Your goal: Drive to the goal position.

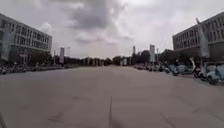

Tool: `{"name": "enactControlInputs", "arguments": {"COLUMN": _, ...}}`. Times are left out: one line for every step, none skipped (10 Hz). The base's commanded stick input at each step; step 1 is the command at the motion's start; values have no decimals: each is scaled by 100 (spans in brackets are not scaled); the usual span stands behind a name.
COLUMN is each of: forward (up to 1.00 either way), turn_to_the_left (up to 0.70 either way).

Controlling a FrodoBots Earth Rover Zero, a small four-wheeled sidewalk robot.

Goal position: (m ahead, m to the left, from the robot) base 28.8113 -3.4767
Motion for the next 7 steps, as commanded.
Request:
{"name": "enactControlInputs", "arguments": {"forward": 70, "turn_to_the_left": 0}}
{"name": "enactControlInputs", "arguments": {"forward": 70, "turn_to_the_left": 0}}
{"name": "enactControlInputs", "arguments": {"forward": 70, "turn_to_the_left": 0}}
{"name": "enactControlInputs", "arguments": {"forward": 70, "turn_to_the_left": 0}}
{"name": "enactControlInputs", "arguments": {"forward": 70, "turn_to_the_left": 0}}
{"name": "enactControlInputs", "arguments": {"forward": 70, "turn_to_the_left": 0}}
{"name": "enactControlInputs", "arguments": {"forward": 70, "turn_to_the_left": 0}}
